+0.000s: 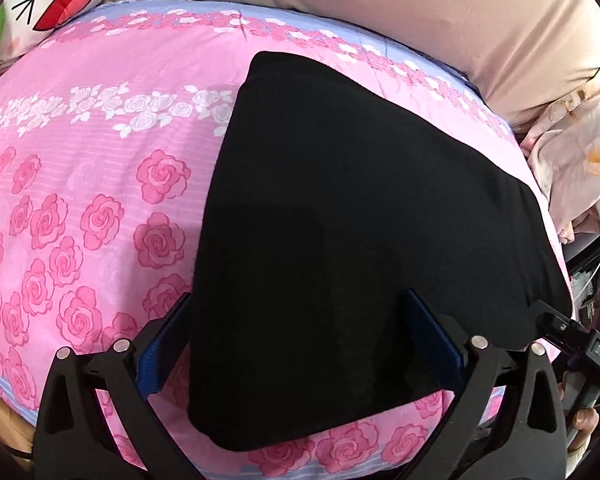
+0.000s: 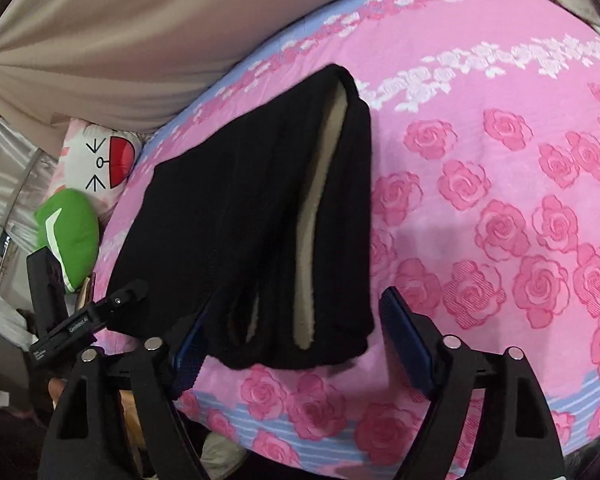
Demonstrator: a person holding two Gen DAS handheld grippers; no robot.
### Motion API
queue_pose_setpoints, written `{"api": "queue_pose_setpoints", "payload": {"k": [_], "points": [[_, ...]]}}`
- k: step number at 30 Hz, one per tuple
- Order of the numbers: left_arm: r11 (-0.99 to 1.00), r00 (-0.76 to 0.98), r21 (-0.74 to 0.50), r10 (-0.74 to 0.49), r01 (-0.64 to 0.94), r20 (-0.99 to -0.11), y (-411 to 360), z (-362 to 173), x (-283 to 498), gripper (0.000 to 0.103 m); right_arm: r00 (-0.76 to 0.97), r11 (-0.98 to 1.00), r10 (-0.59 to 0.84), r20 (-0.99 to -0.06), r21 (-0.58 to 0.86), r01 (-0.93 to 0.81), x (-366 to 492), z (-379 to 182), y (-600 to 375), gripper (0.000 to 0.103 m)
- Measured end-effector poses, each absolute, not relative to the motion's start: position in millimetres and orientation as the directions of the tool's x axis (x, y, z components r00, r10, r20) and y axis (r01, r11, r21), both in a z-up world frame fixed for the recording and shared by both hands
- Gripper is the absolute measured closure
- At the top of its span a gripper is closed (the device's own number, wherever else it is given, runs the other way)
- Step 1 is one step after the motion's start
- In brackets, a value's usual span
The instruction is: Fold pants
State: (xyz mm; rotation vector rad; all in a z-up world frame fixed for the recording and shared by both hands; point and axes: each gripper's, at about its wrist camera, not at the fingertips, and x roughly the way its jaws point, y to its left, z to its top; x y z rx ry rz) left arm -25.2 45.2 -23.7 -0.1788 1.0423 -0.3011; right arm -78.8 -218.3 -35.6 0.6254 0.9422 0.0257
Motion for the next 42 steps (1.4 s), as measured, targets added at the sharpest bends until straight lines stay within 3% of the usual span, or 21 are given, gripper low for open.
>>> {"api": "queue_pose_setpoints", "payload": {"k": [5, 11, 16, 21, 23, 25, 27, 28, 29, 32, 35, 42], "points": [[0.940, 0.458, -0.289, -0.341, 0.181, -0.821, 33.8, -24.0, -16.4, 0.005, 0.606, 0.813, 0.307, -0.734, 0.533, 0.234, -63.2, -38.0, -213.0, 0.023], [0.945, 0.450, -0.262, -0.324, 0.196, -0.832, 18.0, -23.6, -2.7, 0.005, 0.618, 0.820, 0.285, -0.733, 0.520, 0.239, -48.6, -38.1, -208.1, 0.033], [0.943, 0.443, -0.264, -0.330, 0.205, -0.834, 11.5, -26.3, 7.8, 0.005, 0.625, 0.808, 0.297, -0.722, 0.539, 0.238, -45.5, -39.2, -210.7, 0.035], [0.944, 0.458, -0.253, -0.325, 0.211, -0.827, 4.9, -27.9, 12.7, 0.005, 0.653, 0.777, 0.342, -0.675, 0.594, 0.208, -45.5, -41.7, -210.4, 0.014], [0.942, 0.463, -0.258, -0.330, 0.214, -0.823, 4.9, -28.0, 13.6, 0.005, 0.658, 0.794, 0.331, -0.676, 0.577, 0.194, -44.6, -40.4, -204.9, 0.009], [0.939, 0.467, -0.267, -0.339, 0.214, -0.817, 6.6, -28.0, 12.7, 0.006, 0.666, 0.804, 0.305, -0.681, 0.559, 0.203, -45.5, -39.4, -200.8, 0.011], [0.934, 0.478, -0.286, -0.355, 0.212, -0.803, 12.3, -24.3, 9.3, 0.018, 0.663, 0.840, 0.236, -0.710, 0.492, 0.229, -46.4, -37.6, -197.3, 0.036], [0.934, 0.483, -0.292, -0.357, 0.207, -0.800, 14.7, -22.6, 8.1, 0.030, 0.665, 0.839, 0.234, -0.710, 0.493, 0.231, -47.6, -37.9, -199.0, 0.040], [0.933, 0.494, -0.300, -0.361, 0.200, -0.791, 18.4, -18.1, 6.1, 0.042, 0.670, 0.822, 0.254, -0.698, 0.521, 0.231, -49.0, -39.0, -203.2, 0.050], [0.923, 0.498, -0.318, -0.384, 0.217, -0.777, 22.7, -8.7, 1.6, 0.063, 0.682, 0.802, 0.280, -0.675, 0.555, 0.220, -54.2, -37.4, -207.5, 0.059], [0.917, 0.505, -0.322, -0.398, 0.235, -0.766, 22.4, 1.0, -6.7, 0.069, 0.693, 0.816, 0.264, -0.671, 0.539, 0.210, -57.5, -28.4, -200.9, 0.062], [0.896, 0.499, -0.325, -0.439, 0.301, -0.748, 36.0, 25.4, -46.2, 0.070, 0.703, 0.830, 0.276, -0.655, 0.531, 0.169, -86.2, -2.5, -187.4, 0.063]]}}
